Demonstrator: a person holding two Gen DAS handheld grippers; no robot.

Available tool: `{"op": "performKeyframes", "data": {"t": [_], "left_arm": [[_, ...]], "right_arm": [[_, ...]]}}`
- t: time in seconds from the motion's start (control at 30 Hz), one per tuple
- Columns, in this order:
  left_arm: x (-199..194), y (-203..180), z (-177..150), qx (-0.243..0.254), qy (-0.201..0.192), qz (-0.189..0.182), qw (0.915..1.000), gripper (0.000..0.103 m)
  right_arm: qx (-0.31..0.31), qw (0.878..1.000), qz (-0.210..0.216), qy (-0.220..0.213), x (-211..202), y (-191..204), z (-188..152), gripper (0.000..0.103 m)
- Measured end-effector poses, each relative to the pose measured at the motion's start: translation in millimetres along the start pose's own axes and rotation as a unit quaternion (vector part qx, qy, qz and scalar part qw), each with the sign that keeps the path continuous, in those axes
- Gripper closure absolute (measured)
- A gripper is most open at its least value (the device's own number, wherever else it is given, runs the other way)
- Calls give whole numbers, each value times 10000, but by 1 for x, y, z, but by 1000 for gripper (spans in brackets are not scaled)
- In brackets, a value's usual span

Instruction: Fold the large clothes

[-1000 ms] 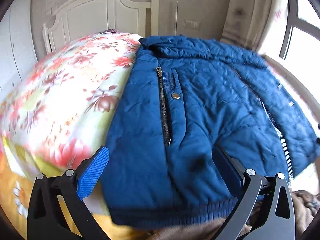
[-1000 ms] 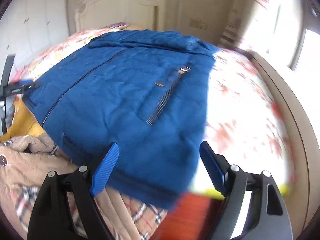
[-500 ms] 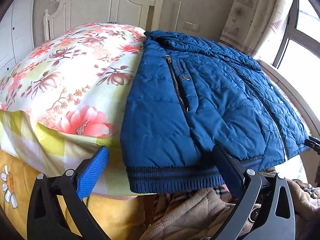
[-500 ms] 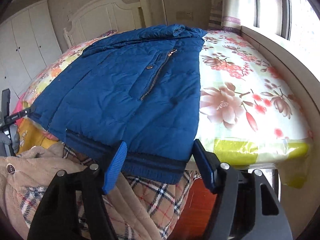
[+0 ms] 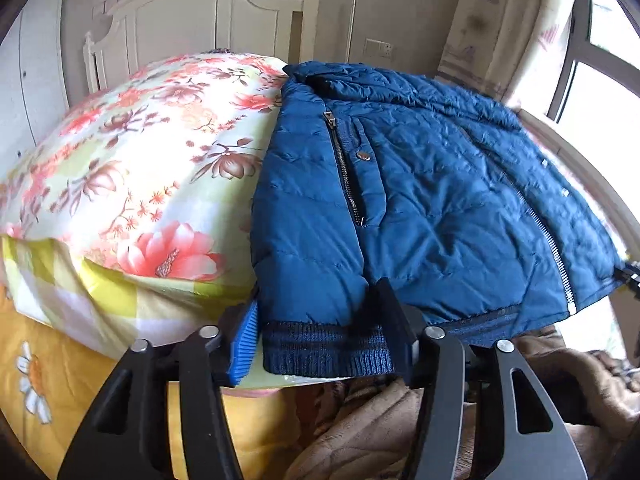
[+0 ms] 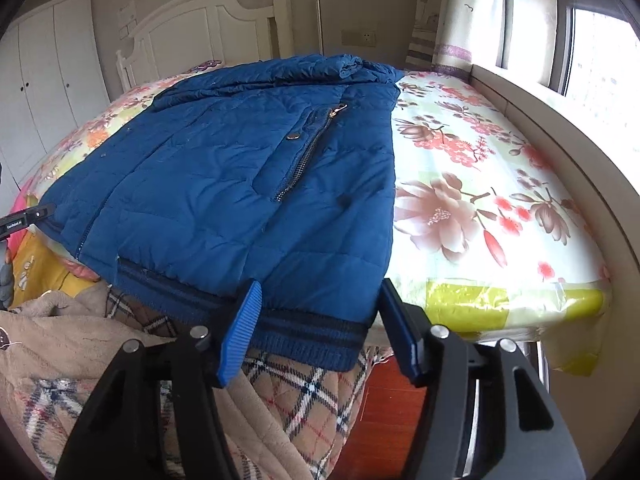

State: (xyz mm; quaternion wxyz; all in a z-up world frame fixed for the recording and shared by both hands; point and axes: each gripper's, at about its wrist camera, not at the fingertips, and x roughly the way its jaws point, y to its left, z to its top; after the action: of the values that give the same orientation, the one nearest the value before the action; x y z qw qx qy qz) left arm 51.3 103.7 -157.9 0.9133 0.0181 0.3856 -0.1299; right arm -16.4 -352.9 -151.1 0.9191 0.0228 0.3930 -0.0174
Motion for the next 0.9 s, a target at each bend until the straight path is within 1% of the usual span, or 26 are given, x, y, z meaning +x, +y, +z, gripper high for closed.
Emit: {"op": "performKeyframes", "data": {"t": [0.03, 0.1, 0.13, 0.17, 0.2, 0.23, 0.27, 0.3, 0.33, 0.37, 0.4, 0.43, 0.57, 0.63, 0.73, 0.8, 0.87, 0.9], "left_arm": [[1, -2, 0, 25, -47, 123, 9999, 29], [7, 0, 0, -34, -142, 380, 9992, 11], [10, 3, -1, -96, -139, 315, 9994, 10], [12, 6, -1, -168, -130, 211, 9996, 9], [12, 6, -1, -169, -147, 195, 9996, 10], [10, 5, -1, -134, -173, 179, 9996, 24], [5, 0, -2, 7, -264, 43, 9996, 38], [3, -7, -1, 138, -247, -12, 9996, 51], [0, -11, -1, 220, -253, 27, 9994, 64], [-3, -16, 0, 325, -291, 41, 9990, 72], [-6, -18, 0, 396, -336, 31, 9986, 77], [-9, -19, 1, 417, -404, 16, 9983, 81], [-18, -25, 6, 520, -658, 131, 9964, 83], [-36, -28, 7, 588, -837, 151, 9946, 84], [-69, -28, 6, 612, -1037, 110, 9927, 84], [-103, -28, 2, 605, -1216, 87, 9907, 84], [-133, -26, -1, 547, -1417, -22, 9884, 84], [-154, -26, -2, 546, -1611, -67, 9854, 84]], "right_arm": [[6, 10000, -5, -31, 0, 0, 0, 43], [14, 9999, 59, -86, 0, -2, -1, 44], [-49, 9999, 62, -139, 0, -2, -3, 45], [-109, 9998, 62, -181, -1, 0, -4, 49], [-132, 9996, 64, -233, -1, 2, -6, 55], [-137, 9995, 101, -279, -2, 3, -7, 60], [-183, 9991, 132, -365, -4, 6, -8, 69], [-218, 9988, 155, -410, -6, 7, -8, 78], [-240, 9986, 180, -439, -8, 8, -7, 82], [-280, 9982, 219, -475, -12, 10, -6, 86], [-334, 9979, 220, -516, -15, 11, -4, 88], [-414, 9972, 218, -589, -18, 14, -3, 88], [-419, 9966, 261, -656, -20, 15, -3, 89], [-420, 9962, 352, -684, -31, 14, -2, 90], [-648, 9935, 488, -797, -66, 16, -2, 90], [-753, 9906, 646, -940, -97, 20, -4, 90], [-819, 9868, 776, -1165, -135, 23, -7, 90], [-800, 9843, 850, -1321, -153, 23, -6, 90]]}}
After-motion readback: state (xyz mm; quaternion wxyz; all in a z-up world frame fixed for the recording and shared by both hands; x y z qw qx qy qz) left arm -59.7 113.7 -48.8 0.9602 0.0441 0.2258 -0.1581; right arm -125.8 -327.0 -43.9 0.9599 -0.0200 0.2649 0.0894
